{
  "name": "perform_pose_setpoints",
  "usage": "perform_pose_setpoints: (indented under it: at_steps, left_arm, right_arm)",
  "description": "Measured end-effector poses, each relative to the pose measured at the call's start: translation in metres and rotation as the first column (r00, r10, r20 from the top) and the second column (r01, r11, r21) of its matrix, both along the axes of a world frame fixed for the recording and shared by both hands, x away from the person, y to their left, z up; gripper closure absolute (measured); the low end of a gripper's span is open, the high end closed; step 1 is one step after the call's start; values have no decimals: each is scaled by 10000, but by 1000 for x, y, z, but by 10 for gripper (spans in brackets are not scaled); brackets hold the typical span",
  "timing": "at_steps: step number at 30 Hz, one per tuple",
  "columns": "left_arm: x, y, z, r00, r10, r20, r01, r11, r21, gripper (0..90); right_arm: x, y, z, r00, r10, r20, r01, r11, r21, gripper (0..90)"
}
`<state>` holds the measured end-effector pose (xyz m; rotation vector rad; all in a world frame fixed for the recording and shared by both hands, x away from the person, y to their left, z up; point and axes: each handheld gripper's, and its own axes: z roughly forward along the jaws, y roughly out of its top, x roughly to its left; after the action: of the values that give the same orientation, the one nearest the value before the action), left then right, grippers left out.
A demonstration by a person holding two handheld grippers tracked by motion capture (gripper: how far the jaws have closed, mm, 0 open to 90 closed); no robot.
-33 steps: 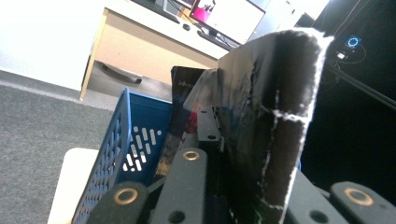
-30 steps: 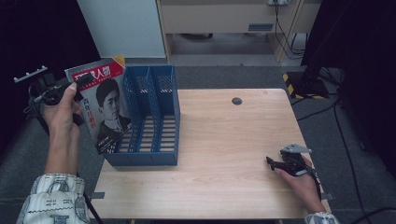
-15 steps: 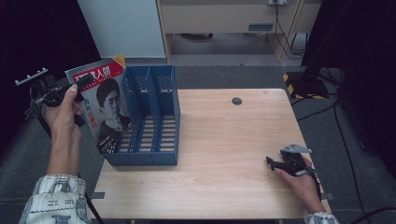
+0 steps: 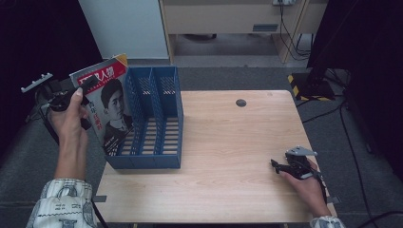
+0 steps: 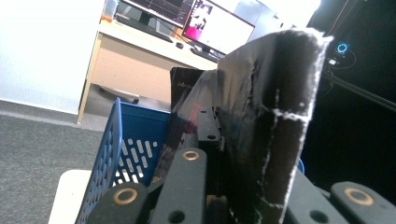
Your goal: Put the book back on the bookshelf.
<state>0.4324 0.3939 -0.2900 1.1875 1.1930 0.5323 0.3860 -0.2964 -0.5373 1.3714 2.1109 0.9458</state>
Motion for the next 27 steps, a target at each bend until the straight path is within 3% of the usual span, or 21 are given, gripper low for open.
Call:
perform_pose_setpoints:
  at_steps: [27]
  left_arm:
    - [-7, -3, -21, 9972, 86, 742, -77, 9999, -121, 860]
  right_arm:
    - [0, 0, 0, 10000, -19, 26, 19, 10000, -12, 290]
